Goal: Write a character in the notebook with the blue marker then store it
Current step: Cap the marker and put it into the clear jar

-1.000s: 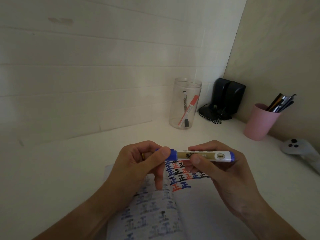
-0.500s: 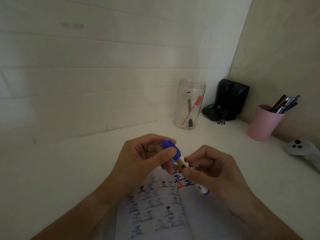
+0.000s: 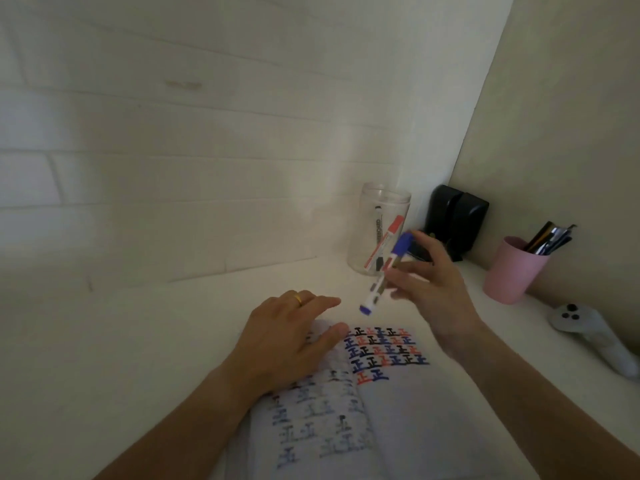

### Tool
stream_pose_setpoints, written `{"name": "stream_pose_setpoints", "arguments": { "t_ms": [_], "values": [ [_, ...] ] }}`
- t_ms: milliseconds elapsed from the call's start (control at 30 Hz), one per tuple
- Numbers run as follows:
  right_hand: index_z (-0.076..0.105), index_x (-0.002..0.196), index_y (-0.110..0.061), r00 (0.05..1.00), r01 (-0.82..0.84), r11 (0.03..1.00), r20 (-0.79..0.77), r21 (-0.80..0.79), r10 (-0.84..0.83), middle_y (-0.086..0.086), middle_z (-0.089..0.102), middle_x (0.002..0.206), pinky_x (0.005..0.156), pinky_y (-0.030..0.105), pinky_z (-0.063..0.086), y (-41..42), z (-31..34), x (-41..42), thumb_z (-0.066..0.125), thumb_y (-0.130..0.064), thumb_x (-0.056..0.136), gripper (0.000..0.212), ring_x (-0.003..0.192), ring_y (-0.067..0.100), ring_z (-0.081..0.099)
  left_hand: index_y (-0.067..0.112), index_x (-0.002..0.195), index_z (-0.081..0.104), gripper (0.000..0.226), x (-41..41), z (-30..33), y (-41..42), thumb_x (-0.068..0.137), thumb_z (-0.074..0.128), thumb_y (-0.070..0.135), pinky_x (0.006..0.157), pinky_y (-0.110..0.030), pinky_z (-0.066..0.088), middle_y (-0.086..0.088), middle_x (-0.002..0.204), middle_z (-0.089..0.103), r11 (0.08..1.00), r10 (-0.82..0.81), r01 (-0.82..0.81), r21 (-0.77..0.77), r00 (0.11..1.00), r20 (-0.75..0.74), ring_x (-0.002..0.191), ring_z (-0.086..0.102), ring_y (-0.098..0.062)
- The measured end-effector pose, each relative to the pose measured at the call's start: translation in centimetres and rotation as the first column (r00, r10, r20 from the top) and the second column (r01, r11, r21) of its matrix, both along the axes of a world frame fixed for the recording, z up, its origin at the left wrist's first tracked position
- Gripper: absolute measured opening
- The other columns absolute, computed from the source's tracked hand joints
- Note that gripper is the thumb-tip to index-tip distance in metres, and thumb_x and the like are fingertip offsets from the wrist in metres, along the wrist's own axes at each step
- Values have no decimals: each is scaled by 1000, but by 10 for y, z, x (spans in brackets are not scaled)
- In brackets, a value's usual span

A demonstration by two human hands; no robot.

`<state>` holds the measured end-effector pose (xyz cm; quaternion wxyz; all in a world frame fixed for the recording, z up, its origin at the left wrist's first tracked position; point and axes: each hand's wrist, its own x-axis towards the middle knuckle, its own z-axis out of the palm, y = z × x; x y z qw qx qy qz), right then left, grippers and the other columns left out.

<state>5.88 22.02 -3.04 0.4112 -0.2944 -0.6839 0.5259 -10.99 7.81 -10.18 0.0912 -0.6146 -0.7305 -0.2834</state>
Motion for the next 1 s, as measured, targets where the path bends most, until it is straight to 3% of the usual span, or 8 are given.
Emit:
{"name": "stream_pose_setpoints", "arguments": {
  "t_ms": [67, 167, 300, 400, 567, 767, 933, 1000],
  "values": [
    [46, 135, -25, 985, 168, 968, -69, 189, -157, 6, 75, 92, 71, 23, 61, 17, 31, -20, 71, -5, 89, 56, 79, 13, 76, 39, 135, 56, 59, -1, -1, -2, 93, 31, 72, 92, -35, 49, 11, 122, 69, 1000, 21, -22, 14, 1000, 13, 110, 63, -12],
    [41, 132, -20, 923, 384, 821, -187, 422, -336, 0, 71, 85, 62, 4, 51, 44, 74, -46, 68, -9, 92, 50, 75, 6, 70, 36, 131, 60, 63, -2, -2, -2, 92, 28, 74, 90, -35, 50, 10, 117, 72, 997, 65, -65, 35, 998, -1, 106, 65, -13],
    [44, 128, -18, 865, 466, 681, -131, 564, -484, 3, 71, 87, 60, 12, 49, 80, 90, -73, 65, -9, 94, 41, 71, 15, 69, 35, 129, 62, 65, -5, -4, 0, 93, 24, 74, 87, -33, 48, 10, 111, 72, 995, 85, -84, 58, 996, -22, 101, 65, -13],
    [54, 119, -16, 831, 451, 656, -16, 606, -556, 6, 74, 100, 70, 24, 56, 104, 79, -86, 69, -12, 92, 32, 82, 19, 70, 34, 128, 63, 63, -6, -4, 2, 94, 26, 72, 87, -33, 48, 10, 109, 72, 994, 94, -92, 56, 995, -37, 100, 64, -13],
    [64, 112, -16, 769, 392, 650, 156, 651, -619, 6, 77, 100, 67, 24, 51, 123, 60, -100, 71, -22, 90, 24, 83, 20, 71, 32, 127, 64, 61, -6, -5, 4, 94, 30, 71, 87, -35, 48, 7, 109, 73, 994, 90, -87, 70, 995, -40, 99, 64, -15],
    [73, 109, -13, 691, 338, 645, 285, 685, -664, 7, 78, 103, 55, 20, 41, 123, 55, -108, 56, -22, 97, 23, 75, 15, 60, 35, 131, 60, 60, -6, -4, 3, 94, 32, 72, 93, -33, 44, 8, 117, 71, 996, 77, -75, 44, 997, -32, 107, 61, -12],
    [70, 117, -13, 778, 331, 652, 195, 682, -598, 5, 75, 113, 90, 31, 55, 92, 52, -81, 61, -26, 95, 27, 100, 21, 69, 32, 128, 63, 58, -7, -4, 1, 93, 35, 68, 89, -37, 49, 5, 113, 72, 996, 70, -69, 54, 997, -15, 104, 64, -16],
    [71, 112, -17, 813, 327, 667, 161, 669, -560, 2, 74, 109, 90, 38, 57, 69, 38, -60, 64, -27, 93, 22, 97, 18, 68, 33, 128, 63, 57, -7, -3, -1, 93, 35, 67, 89, -37, 49, 5, 114, 72, 997, 68, -67, 46, 998, -10, 105, 64, -17]
  ]
}}
